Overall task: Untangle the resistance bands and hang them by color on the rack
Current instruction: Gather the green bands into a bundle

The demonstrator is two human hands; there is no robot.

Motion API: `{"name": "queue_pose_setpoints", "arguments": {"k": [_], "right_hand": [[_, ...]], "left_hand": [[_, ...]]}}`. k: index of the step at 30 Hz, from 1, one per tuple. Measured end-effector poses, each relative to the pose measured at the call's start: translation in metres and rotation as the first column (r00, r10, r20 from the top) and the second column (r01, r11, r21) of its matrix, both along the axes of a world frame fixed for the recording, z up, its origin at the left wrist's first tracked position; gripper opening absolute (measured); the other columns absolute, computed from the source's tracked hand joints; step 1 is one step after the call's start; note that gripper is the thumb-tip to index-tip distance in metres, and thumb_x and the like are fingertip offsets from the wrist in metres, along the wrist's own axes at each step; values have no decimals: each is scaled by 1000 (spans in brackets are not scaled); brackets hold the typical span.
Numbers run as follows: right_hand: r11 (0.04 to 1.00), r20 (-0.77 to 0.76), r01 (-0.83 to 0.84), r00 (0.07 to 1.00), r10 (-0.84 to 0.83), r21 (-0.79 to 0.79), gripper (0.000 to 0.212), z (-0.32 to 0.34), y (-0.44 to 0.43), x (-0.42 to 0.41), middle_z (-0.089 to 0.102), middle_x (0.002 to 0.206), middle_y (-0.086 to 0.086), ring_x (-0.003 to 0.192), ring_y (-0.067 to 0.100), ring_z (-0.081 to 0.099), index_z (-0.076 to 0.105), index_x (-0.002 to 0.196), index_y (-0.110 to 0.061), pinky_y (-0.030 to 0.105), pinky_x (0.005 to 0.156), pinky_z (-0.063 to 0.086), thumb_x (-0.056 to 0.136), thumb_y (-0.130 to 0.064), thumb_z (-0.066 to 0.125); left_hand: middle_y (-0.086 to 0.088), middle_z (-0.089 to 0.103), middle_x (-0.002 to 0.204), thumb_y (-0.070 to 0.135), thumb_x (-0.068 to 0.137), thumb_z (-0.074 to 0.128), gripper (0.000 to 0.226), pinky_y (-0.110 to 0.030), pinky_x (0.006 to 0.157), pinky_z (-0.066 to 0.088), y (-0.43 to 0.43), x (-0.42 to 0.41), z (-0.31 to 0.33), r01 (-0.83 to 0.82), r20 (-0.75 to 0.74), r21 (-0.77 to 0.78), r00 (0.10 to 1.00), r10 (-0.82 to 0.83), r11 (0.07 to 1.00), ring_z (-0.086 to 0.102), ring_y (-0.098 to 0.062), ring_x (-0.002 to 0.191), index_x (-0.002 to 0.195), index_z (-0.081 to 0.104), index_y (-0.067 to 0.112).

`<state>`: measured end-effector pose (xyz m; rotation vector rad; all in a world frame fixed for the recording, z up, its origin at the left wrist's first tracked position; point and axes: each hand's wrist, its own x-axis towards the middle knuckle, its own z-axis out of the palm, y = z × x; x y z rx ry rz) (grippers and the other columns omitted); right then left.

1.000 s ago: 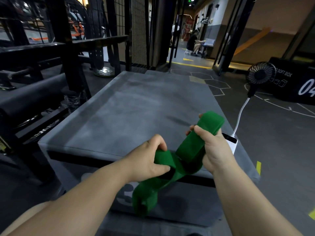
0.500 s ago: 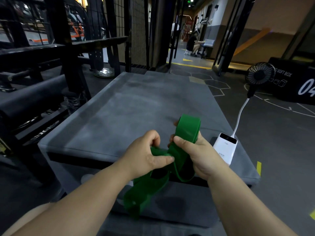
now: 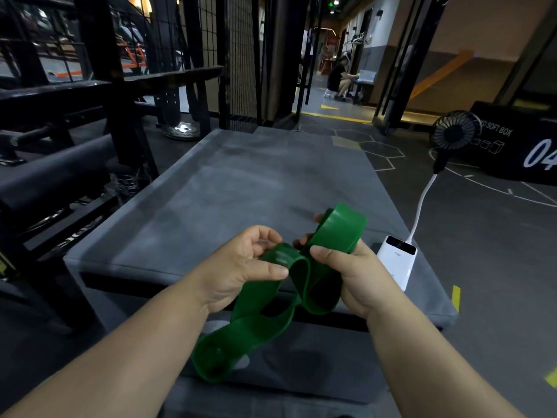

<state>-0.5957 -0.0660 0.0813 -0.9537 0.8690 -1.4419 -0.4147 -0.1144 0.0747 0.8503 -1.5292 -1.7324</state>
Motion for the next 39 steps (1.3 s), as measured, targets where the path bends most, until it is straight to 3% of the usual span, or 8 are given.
{"name": "queue_pose_setpoints", "arguments": {"k": [6, 12, 19, 23, 28, 31, 34, 39], "right_hand": [[999, 244, 42, 969, -35, -26, 39, 7, -3, -12, 70, 84, 9, 82, 27, 70, 57, 109, -12, 42, 78, 58, 73, 3, 59], [998, 451, -39, 891, 61, -58, 45, 15, -2, -43, 63, 80, 1, 71, 19, 64, 67, 98, -16, 36, 80, 55, 55, -7, 78], [986, 402, -93, 905, 140, -135, 49, 16, 1, -53, 56, 69, -2, 61, 15, 54, 68, 96, -14, 29, 70, 51, 48, -14, 80], [977, 389, -117, 904, 178, -177, 46, 17, 4, -55, 55, 64, -4, 56, 12, 52, 68, 99, -13, 27, 67, 48, 55, -19, 80], [984, 365, -48, 924, 110, -174, 44, 20, 7, -64, 52, 54, -9, 47, 8, 50, 72, 92, -17, 24, 61, 48, 60, -44, 84], [987, 257, -83, 959, 117, -140, 43, 18, 10, -70, 53, 51, -7, 45, 11, 50, 74, 89, -19, 25, 60, 46, 62, -52, 80], [956, 137, -262, 950, 280, -135, 36, 14, 10, -70, 60, 58, -2, 53, 16, 57, 71, 97, -18, 29, 66, 49, 79, -49, 72], [931, -92, -355, 933, 347, -90, 38, 12, 14, -57, 63, 57, 7, 53, 23, 60, 73, 89, -19, 33, 60, 50, 66, -47, 83]], "left_hand": [[-3, 67, 82, -16, 74, 65, 45, -22, 61, 53, -5, 11, 5, 93, 30, -21, 995, -92, 995, 65, -12, 71, 108, 47, 7], [6, 71, 77, -6, 78, 70, 31, -15, 57, 47, -6, 10, 1, 95, 537, -318, 838, 96, 943, 61, -2, 60, 98, 62, 15], [11, 70, 106, 14, 91, 56, 25, -20, 80, 46, -7, 6, -1, 13, 625, -513, 691, 364, 858, 63, -12, 100, 108, 67, 31], [-5, 71, 98, 23, 93, 46, 14, -31, 68, 43, -11, 6, -2, 34, 708, -475, 608, 359, 879, 62, -25, 90, 98, 59, 20], [-5, 55, 88, 32, 80, 65, 30, -33, 71, 42, -13, 11, 1, -61, 565, -190, 810, 160, 980, 54, -21, 82, 97, 50, 13], [-10, 47, 81, 12, 60, 59, 46, -29, 60, 37, -16, 17, 3, -118, 195, 88, 976, 99, 989, 45, -16, 68, 104, 47, 13], [-10, 52, 73, 3, 62, 57, 38, -25, 50, 42, -21, 20, 5, -114, -109, 251, 983, 146, 961, 48, -15, 59, 99, 49, 11], [-7, 58, 82, 17, 93, 58, 11, -24, 51, 51, -17, 5, 0, -296, -4, 191, 953, 303, 936, 52, -13, 58, 90, 50, 11]]}}
